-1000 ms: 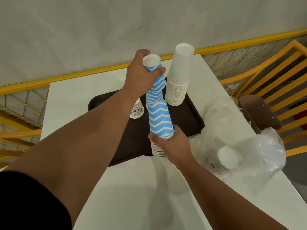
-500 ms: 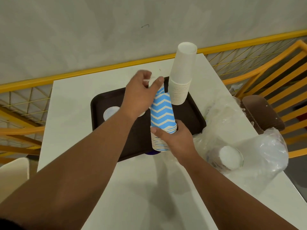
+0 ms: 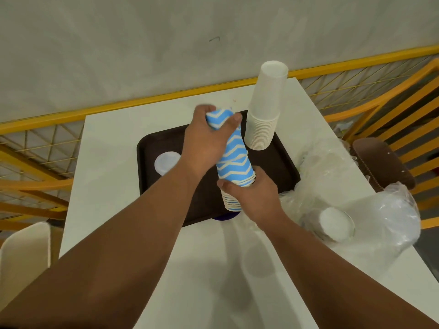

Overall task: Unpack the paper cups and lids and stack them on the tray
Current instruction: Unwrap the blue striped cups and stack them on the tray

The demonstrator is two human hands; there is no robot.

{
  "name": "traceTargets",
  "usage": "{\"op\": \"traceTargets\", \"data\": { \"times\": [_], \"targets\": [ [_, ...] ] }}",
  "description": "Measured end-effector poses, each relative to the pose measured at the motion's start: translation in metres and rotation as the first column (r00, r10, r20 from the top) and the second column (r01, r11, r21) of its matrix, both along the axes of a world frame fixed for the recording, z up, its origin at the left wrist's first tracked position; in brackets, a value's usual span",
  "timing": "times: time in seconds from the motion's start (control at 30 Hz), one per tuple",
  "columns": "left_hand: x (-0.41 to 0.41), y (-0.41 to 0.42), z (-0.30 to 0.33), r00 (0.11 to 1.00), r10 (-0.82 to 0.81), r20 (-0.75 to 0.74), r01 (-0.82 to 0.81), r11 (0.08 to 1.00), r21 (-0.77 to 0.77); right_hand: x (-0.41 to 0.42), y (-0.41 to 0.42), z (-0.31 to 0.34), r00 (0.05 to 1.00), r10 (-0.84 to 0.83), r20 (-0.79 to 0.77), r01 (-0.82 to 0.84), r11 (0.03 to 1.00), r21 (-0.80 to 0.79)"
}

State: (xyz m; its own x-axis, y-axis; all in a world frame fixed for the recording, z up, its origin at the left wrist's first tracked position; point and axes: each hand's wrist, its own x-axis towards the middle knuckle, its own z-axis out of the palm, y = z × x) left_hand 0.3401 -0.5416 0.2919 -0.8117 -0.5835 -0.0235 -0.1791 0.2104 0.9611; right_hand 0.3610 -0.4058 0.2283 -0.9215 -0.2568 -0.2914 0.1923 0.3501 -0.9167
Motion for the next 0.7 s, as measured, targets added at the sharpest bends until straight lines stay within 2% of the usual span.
{"op": "traceTargets", "data": {
  "times": [0.1, 0.17, 0.3, 0.47, 0.6, 0.7],
  "targets": [
    [-0.021, -0.016, 0.017, 0.974, -0.023, -0.224, 0.032, 0.999, 0.04, 0.0, 0.004, -0.007, 0.997, -0.046, 0.062, 0.049, 0.998, -0.038],
    [-0.036, -0.027, 0.022, 0.954, -0.052, -0.296, 0.043, 0.998, -0.037, -0.001, 0.005, -0.012, 0.993, -0.073, 0.098, 0.081, 0.994, -0.073],
    [-0.057, -0.035, 0.01, 0.98, -0.105, -0.169, 0.053, 0.957, -0.286, -0.002, 0.006, -0.017, 0.986, -0.136, 0.1, 0.147, 0.983, -0.109],
    [-0.063, -0.035, -0.017, 0.98, -0.195, -0.023, 0.171, 0.905, -0.389, -0.002, 0.006, -0.021, 0.981, -0.17, 0.099, 0.182, 0.974, -0.133],
    [-0.059, -0.037, -0.026, 0.967, -0.23, 0.11, 0.255, 0.888, -0.383, -0.003, 0.008, -0.022, 0.98, -0.167, 0.104, 0.18, 0.974, -0.134],
    [-0.046, -0.034, -0.018, 0.987, -0.155, 0.034, 0.158, 0.942, -0.297, -0.004, 0.01, -0.022, 0.979, -0.146, 0.139, 0.168, 0.972, -0.164]
  ]
}}
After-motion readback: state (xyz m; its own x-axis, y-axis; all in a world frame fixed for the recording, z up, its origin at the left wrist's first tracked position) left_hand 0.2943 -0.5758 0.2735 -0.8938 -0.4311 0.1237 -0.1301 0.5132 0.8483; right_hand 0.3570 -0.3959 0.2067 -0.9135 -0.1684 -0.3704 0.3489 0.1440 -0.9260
